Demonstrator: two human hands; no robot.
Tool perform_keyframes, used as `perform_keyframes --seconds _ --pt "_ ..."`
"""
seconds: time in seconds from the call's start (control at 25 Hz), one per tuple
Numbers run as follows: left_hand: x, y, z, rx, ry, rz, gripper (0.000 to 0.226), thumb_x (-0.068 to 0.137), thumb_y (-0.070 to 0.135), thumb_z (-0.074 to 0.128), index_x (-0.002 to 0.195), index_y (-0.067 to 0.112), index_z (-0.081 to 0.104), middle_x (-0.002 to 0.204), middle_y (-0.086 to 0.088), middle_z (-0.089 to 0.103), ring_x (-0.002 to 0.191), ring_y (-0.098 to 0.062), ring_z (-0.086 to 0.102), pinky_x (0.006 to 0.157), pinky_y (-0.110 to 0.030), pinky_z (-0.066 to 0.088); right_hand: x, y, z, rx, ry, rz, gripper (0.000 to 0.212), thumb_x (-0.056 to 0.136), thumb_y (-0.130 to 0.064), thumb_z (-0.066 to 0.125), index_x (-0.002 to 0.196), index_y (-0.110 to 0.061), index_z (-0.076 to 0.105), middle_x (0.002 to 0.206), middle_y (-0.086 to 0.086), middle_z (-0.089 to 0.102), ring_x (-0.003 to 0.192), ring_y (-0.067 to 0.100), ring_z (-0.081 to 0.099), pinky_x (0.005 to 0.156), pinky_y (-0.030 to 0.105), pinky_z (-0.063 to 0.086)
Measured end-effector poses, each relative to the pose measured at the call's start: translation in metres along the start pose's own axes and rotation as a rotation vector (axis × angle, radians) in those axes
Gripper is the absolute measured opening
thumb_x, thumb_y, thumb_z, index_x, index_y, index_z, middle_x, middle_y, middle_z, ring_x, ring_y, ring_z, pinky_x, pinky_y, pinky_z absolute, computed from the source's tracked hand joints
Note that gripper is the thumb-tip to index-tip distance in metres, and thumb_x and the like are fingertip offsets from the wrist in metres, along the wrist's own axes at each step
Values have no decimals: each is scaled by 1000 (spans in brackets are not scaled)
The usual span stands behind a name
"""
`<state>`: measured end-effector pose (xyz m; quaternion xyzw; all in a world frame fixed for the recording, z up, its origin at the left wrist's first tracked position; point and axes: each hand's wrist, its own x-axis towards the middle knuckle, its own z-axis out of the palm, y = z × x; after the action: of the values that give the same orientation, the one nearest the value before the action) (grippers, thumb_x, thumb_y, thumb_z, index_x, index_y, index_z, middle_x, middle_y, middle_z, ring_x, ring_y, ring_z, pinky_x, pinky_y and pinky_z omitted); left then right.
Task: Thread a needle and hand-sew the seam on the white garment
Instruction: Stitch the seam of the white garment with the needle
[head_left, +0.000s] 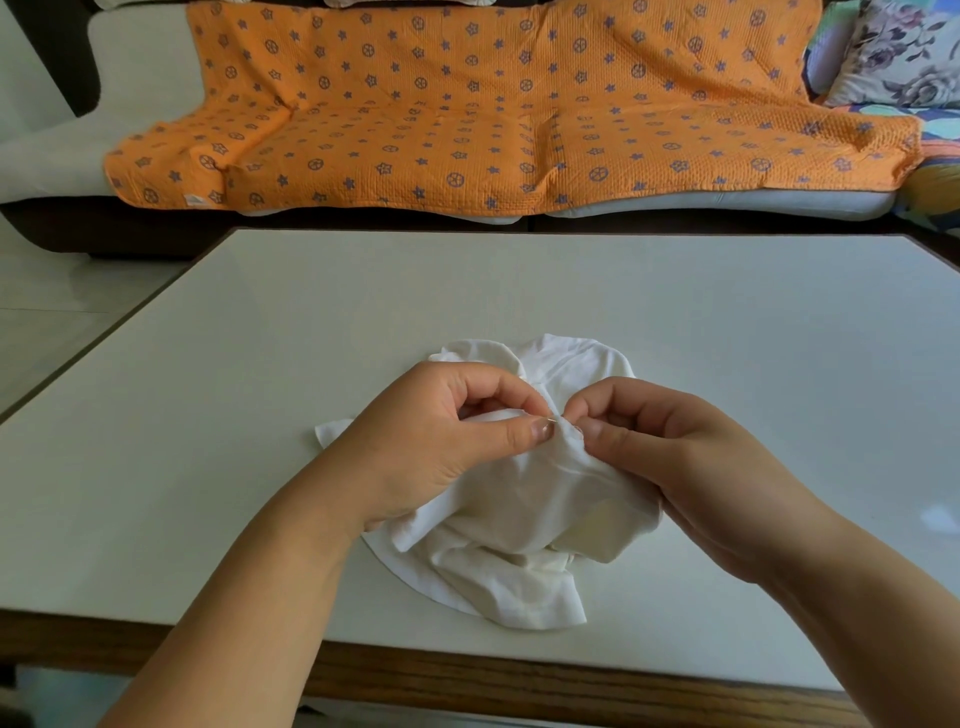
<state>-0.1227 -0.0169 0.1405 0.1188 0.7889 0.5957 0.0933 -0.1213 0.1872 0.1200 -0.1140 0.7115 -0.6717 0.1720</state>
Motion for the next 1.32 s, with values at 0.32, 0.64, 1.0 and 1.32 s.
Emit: perform_keyframes --seconds 0.32,0.64,1.0,1.32 --pt "4 -7 6 -116 4 -72 9 75 28 75 82 23 77 87 5 76 90 -5 69 87 -22 51 5 3 0 101 -10 -4 10 82 -24 63 91 -20 66 91 18 60 83 32 53 71 46 37" --pt "6 -8 11 -156 23 -100 16 66 31 77 79 21 78 83 4 75 86 -5 69 83 -18 53 5 2 -1 27 38 -85 15 85 -15 59 95 -26 61 89 13 70 78 33 60 71 48 45" --pt "7 -7 15 -76 68 -129 3 81 16 76 84 17 77 85 4 76 88 -5 70 83 -16 53 -1 -1 12 -567 337 -442 8 85 -26 71 86 -33 76 94 -19 68 91 7 62 70 14 44" --pt "8 -8 9 -99 162 -149 4 80 18 77 77 21 78 78 6 73 79 -4 67 78 -14 49 8 -19 4 323 357 -96 18 103 -15 43 89 -8 52 85 7 76 57 15 63 53 24 49"
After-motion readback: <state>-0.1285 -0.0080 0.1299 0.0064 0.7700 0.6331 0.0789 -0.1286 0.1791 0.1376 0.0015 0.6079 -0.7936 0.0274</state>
